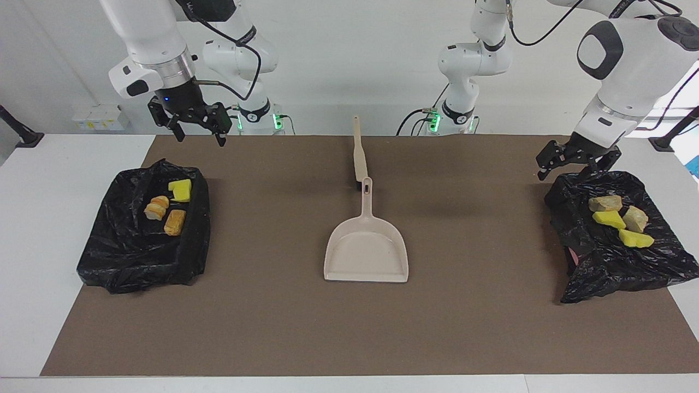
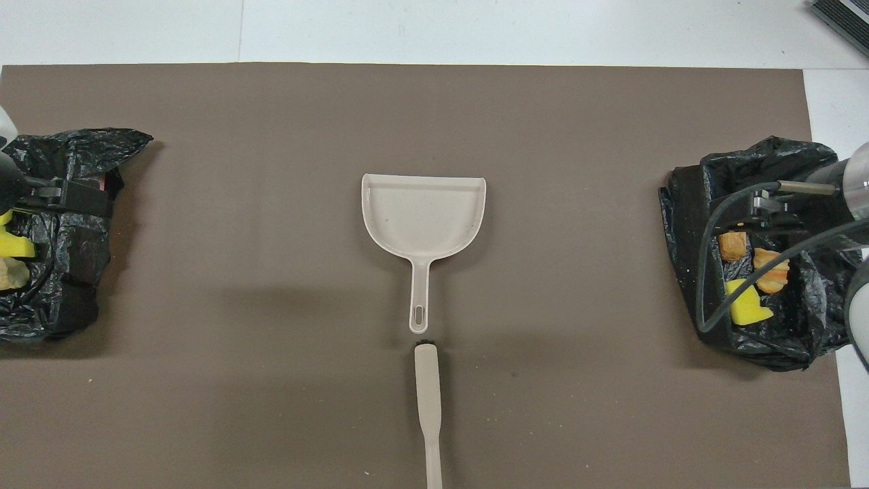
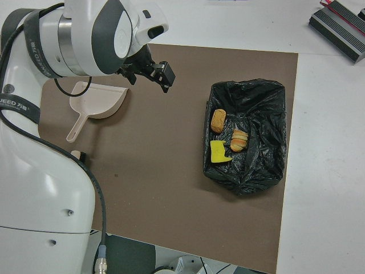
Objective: Sweep and dump trash in bin
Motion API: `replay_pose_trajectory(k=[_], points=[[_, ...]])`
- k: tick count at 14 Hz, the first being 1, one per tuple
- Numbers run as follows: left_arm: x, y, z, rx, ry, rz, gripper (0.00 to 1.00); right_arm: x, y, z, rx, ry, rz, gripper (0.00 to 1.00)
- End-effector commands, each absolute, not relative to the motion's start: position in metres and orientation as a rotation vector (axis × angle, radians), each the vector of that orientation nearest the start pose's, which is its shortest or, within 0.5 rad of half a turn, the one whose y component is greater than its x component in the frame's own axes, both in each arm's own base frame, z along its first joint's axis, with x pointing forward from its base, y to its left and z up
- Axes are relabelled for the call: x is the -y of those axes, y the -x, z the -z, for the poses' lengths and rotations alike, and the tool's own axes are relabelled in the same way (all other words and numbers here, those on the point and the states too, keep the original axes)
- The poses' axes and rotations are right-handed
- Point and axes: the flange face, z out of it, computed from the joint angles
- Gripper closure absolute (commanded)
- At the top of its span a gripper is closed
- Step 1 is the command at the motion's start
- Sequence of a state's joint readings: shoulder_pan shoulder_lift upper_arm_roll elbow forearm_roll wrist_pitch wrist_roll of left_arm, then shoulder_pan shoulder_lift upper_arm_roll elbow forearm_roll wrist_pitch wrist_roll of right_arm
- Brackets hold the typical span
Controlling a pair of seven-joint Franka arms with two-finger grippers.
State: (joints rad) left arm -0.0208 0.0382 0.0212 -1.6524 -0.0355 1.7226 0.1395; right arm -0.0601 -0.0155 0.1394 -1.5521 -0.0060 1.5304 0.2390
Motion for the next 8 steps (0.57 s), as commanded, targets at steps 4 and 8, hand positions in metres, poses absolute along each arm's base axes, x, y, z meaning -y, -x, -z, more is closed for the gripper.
replay_pose_trajectory(k=[4, 8], points=[[0.008, -0.563, -0.593, -0.241, 3.134, 0.0, 0.0, -0.042, -0.542, -0.642, -0.23, 3.146, -0.005, 0.0], [0.008, -0.56, -0.597, -0.243, 3.131, -0.012, 0.0, -0.042, -0.542, -0.642, -0.228, 3.148, -0.007, 0.0]])
